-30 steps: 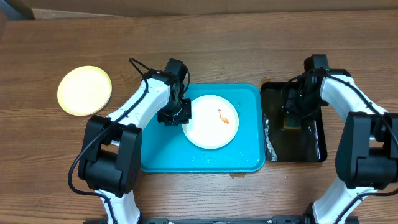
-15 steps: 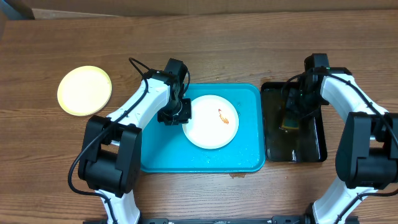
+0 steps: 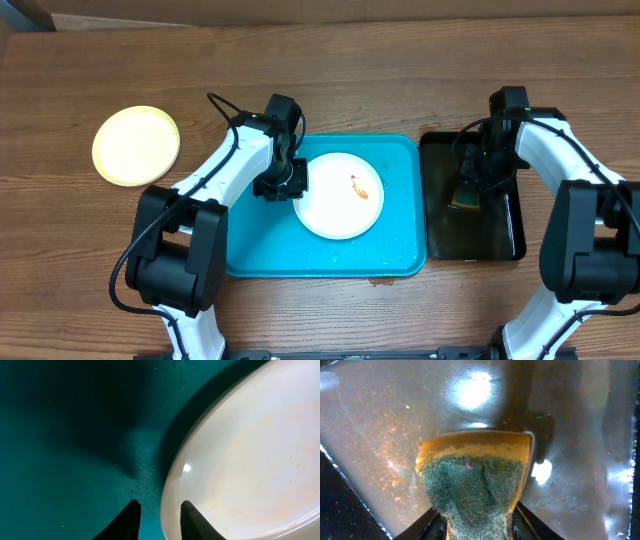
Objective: Clean dirty plates on tray and stack at the side
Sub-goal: 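Lift the sponge with right gripper and carry it over the white plate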
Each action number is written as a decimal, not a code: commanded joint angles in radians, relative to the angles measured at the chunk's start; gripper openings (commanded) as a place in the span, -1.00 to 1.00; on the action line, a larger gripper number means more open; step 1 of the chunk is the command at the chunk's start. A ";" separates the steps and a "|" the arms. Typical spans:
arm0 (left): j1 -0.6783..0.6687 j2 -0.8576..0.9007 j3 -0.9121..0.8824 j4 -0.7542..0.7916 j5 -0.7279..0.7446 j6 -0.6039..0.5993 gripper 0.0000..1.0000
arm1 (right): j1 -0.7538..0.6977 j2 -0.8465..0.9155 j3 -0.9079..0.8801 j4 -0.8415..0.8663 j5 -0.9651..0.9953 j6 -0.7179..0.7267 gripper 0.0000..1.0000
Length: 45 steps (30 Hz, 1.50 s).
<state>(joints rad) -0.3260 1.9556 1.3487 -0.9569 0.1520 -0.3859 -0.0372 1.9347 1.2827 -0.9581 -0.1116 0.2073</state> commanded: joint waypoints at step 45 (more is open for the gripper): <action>-0.002 -0.014 -0.070 0.090 -0.003 0.013 -0.92 | 0.034 -0.049 0.094 -0.103 0.117 0.090 -0.92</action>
<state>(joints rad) -0.3260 1.9553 1.2873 -0.8677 0.1566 -0.3828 -0.0177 1.9347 1.3495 -1.0630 -0.0113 0.2760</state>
